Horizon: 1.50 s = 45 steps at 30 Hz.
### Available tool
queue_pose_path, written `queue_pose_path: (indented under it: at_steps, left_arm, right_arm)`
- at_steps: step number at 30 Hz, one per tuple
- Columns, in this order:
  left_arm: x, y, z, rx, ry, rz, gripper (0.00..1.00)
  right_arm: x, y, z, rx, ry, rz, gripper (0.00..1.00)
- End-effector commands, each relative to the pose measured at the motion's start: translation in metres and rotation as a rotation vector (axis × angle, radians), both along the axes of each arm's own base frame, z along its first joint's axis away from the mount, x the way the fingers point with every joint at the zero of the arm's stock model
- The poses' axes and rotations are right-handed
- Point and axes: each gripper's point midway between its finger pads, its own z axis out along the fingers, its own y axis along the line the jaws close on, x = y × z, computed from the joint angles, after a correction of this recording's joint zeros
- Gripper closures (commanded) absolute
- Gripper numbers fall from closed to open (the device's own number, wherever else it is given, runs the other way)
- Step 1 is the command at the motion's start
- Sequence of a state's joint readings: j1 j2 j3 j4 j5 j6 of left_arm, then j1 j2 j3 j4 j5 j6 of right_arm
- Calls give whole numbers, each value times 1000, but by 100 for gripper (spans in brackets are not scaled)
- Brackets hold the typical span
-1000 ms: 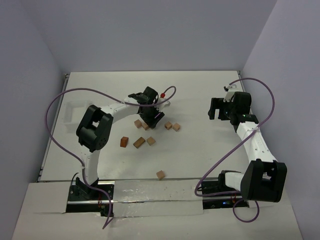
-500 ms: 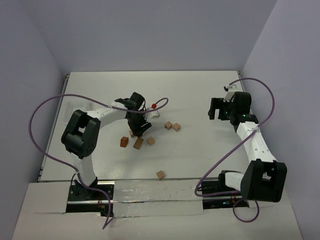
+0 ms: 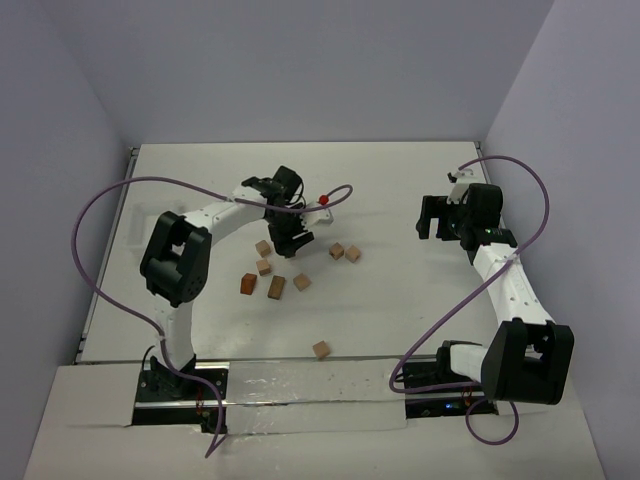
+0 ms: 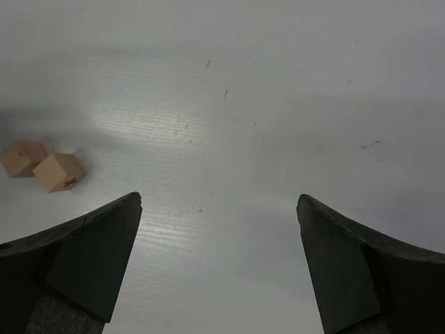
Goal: Build the wood block tower
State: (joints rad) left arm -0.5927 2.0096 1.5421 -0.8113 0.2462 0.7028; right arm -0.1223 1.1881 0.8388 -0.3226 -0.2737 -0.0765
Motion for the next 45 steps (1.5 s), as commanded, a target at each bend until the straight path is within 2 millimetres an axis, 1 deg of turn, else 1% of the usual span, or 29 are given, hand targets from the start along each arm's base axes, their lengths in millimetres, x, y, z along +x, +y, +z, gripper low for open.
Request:
queue_pose_path:
  at_steps: [1,4,7,12,17,22,35,39,42,45]
  left_arm:
    - [-5,-11,-7,-6,23,-35,77]
    - [-13,-13,-15,-3,31,-70,75]
    - [-16,-16,-16,-9,25,-108,73]
    - [-13,-27,-11,-47,4,-161,71]
    - [-7,-35,-8,-65,-5,-184,71]
    - [-4,-41,-12,-69,-10,-197,71]
    - [-2,-51,-20,-58,-3,-231,65]
    - [-4,-49,-26,-43,1,-236,59]
    - [-4,-47,-26,-29,11,-233,48]
    - [-5,-48,-27,-28,18,-234,33]
  right_arm:
    - [12,-5,21,-17,-55,-6,0]
    - [12,-5,21,-16,-53,-6,0]
    - [12,-5,20,-15,-50,-5,0]
    - [13,-5,19,-16,-46,-6,0]
    - [13,-6,19,-18,-46,-10,0]
    - [13,-5,18,-17,-44,-5,0]
    - [13,-3,18,-12,-42,7,0]
    - [13,-4,18,-13,-43,5,0]
    - [12,-3,18,-12,-42,10,0]
    - [12,-2,17,-9,-38,13,0]
